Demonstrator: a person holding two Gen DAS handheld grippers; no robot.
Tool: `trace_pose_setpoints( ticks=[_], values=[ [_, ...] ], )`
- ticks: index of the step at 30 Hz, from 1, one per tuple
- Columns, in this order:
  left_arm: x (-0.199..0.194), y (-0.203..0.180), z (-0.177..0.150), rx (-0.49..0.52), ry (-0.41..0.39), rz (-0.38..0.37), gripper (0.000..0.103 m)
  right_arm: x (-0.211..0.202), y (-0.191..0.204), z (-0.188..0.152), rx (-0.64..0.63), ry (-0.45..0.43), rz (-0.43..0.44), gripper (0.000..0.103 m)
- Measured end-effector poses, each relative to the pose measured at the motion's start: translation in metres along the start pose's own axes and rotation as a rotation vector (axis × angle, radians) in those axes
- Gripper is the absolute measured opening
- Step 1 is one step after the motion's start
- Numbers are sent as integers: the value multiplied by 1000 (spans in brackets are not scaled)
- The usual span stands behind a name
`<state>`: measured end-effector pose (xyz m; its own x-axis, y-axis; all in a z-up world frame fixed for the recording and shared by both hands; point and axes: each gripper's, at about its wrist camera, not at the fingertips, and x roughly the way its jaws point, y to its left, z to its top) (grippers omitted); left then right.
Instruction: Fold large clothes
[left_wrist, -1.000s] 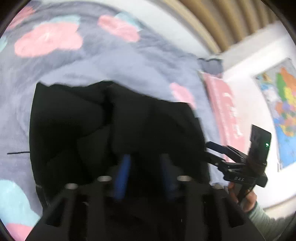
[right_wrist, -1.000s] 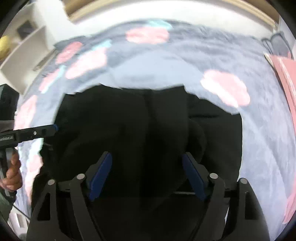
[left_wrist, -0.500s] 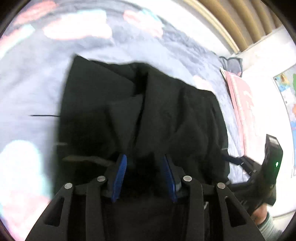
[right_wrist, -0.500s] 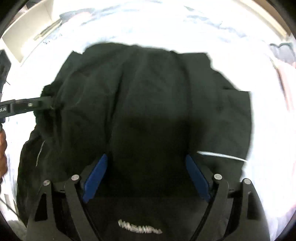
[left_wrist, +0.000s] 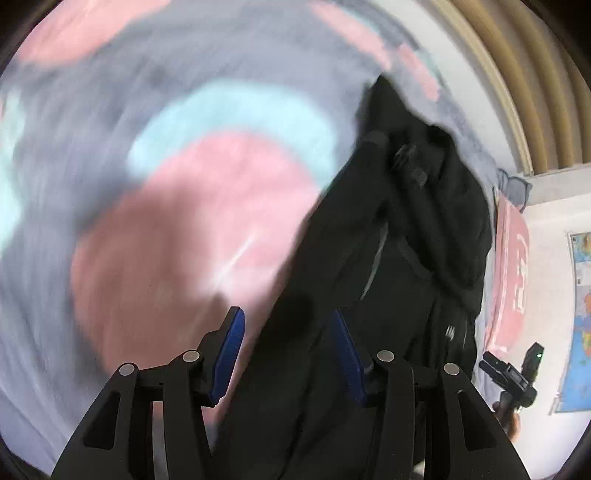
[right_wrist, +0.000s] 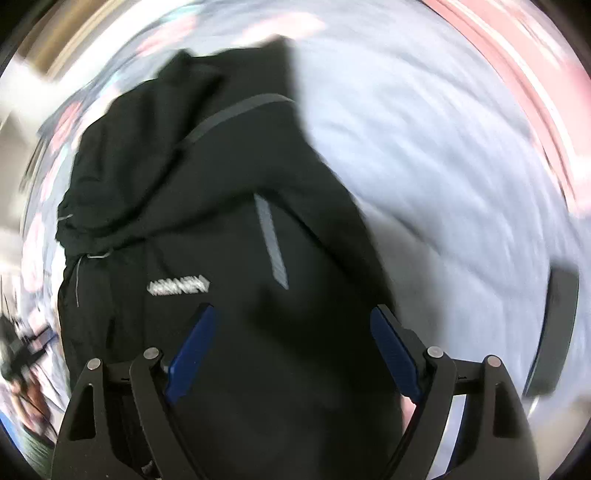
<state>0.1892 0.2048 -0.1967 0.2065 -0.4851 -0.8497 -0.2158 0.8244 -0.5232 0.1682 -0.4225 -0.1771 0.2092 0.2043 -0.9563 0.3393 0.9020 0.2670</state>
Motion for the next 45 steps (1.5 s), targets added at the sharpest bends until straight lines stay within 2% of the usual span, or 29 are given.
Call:
trace_pose_setpoints(
  ticks=[4,8,11,15,18,19,20,21,22,24,28,29,30,31,36,40,42,45],
  values=[
    [15,28,-30,-49,91,-38,51,0,-38,-33,88,42,-4,87],
    [13,35,-51,-60,102,-52,51,5,-52,-58,100,87,-17,87],
    [15,32,-57,-38,117,-49,51,2,-53,-73,75,103,-31,87],
    [26,18,-66,19,178,-28,52,-2,-57,-85,73,105,-53,87],
    [31,9,-70,54,182,-11,52,0,-60,-95,80,117,-65,87],
    [31,3,-71,72,175,2,52,2,-60,-99,82,127,-65,86],
    [32,-1,-72,78,173,-7,52,6,-60,-104,82,140,-61,80],
    [31,-4,-71,78,171,-29,52,9,-58,-106,80,151,-48,62],
    [28,-7,-72,72,170,-79,52,12,-53,-108,74,161,-23,58],
    [21,-19,-72,56,164,-220,52,10,-40,-112,47,143,8,56],
    [2,-41,-69,56,125,-480,52,-20,-23,-114,-1,62,178,56],
    [3,-42,-68,38,129,-539,52,-22,-22,-114,-11,62,195,56],
    [7,-42,-68,25,135,-557,52,-22,-22,-114,-13,68,205,56],
    [12,-40,-68,14,146,-545,52,-19,-24,-115,-9,76,201,56],
    [37,-32,-91,24,236,-385,52,3,-45,-129,53,152,151,57],
    [27,-23,-108,36,285,-346,52,10,-61,-152,62,232,170,57],
    [19,-21,-111,36,288,-344,52,1,-58,-165,37,233,192,59],
    [13,-25,-112,46,260,-316,52,-3,-44,-157,48,195,237,58]
  ],
)
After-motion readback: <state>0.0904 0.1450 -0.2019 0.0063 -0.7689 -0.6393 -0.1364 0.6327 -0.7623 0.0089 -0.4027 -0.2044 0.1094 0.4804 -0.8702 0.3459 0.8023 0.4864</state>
